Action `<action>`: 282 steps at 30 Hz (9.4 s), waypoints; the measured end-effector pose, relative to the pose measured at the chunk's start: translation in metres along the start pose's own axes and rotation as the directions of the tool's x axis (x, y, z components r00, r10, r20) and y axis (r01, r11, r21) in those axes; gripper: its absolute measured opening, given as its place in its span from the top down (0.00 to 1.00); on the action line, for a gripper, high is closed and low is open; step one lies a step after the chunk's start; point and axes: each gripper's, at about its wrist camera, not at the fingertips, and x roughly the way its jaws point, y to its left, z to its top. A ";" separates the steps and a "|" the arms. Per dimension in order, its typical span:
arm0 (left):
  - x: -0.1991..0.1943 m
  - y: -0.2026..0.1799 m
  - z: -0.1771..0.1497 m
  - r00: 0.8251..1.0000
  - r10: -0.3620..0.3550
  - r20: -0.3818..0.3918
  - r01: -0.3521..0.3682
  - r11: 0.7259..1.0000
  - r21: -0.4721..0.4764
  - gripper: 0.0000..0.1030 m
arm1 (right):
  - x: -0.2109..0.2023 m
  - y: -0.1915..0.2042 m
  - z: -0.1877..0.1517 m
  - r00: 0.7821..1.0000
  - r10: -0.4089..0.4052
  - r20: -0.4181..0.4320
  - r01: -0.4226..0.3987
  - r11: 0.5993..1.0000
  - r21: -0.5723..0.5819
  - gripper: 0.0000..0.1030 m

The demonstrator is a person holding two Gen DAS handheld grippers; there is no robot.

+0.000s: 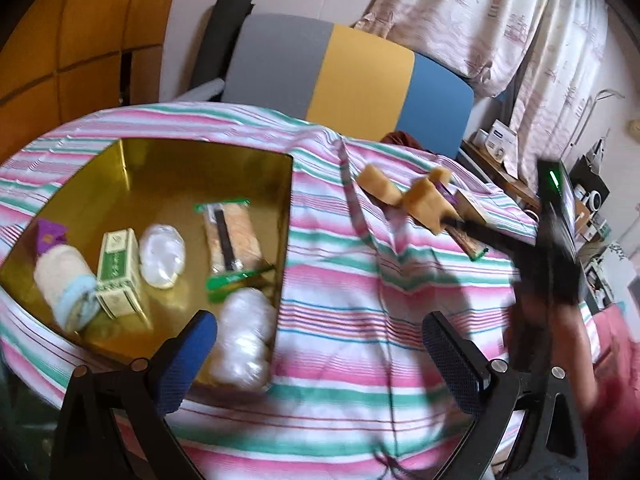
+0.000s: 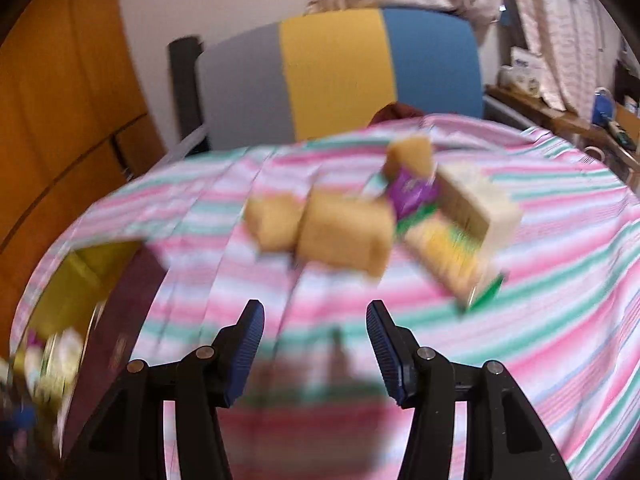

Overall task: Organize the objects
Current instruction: 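Grasp the green WEIDAN cracker packet with the right gripper, then grasp a yellow sponge cake with the left gripper, then carry the sponge cake and WEIDAN packet toward the gold tray with both grippers, then open both grippers over the tray to release the sponge cake and WEIDAN packet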

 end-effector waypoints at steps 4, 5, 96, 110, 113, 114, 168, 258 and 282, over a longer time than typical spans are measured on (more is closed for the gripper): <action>-0.008 -0.002 -0.001 1.000 0.015 0.010 -0.015 1.000 0.012 0.00 | 0.023 -0.022 0.036 0.996 -0.084 0.005 0.083 0.993 0.088 0.46; -0.011 -0.002 -0.001 1.000 0.021 0.017 -0.021 1.000 0.014 0.00 | 0.029 -0.029 0.044 0.994 -0.105 -0.002 0.105 0.988 0.112 0.46; 0.168 -0.195 0.068 0.954 -0.212 -0.210 0.262 0.932 0.250 0.00 | -0.004 -0.176 -0.054 0.962 -0.267 0.053 0.229 0.900 0.372 0.53; 0.143 -0.162 0.032 0.971 -0.127 -0.203 0.173 0.958 0.228 0.00 | -0.022 -0.198 -0.066 0.945 -0.313 0.091 0.227 0.833 0.504 0.53; 0.118 -0.152 0.035 0.995 -0.024 -0.092 0.045 0.973 0.228 0.00 | -0.022 -0.197 -0.066 0.944 -0.316 0.091 0.230 0.833 0.502 0.53; 0.111 -0.152 0.037 0.997 -0.030 -0.069 0.044 0.977 0.209 0.00 | -0.022 -0.197 -0.065 0.944 -0.316 0.091 0.230 0.833 0.503 0.53; 0.148 -0.093 0.038 0.967 -0.063 -0.245 0.059 0.998 -0.024 0.36 | -0.020 -0.149 -0.047 0.934 -0.318 0.160 0.270 0.926 0.263 0.53; -0.049 0.210 0.023 0.942 0.331 0.061 -0.245 0.798 -0.551 0.00 | 0.052 0.277 -0.030 0.877 0.397 -0.270 -0.457 0.864 -0.212 0.54; -0.054 0.201 0.018 0.945 0.324 0.045 -0.245 0.790 -0.562 0.00 | 0.050 0.280 -0.031 0.858 0.415 -0.302 -0.461 0.882 -0.098 0.50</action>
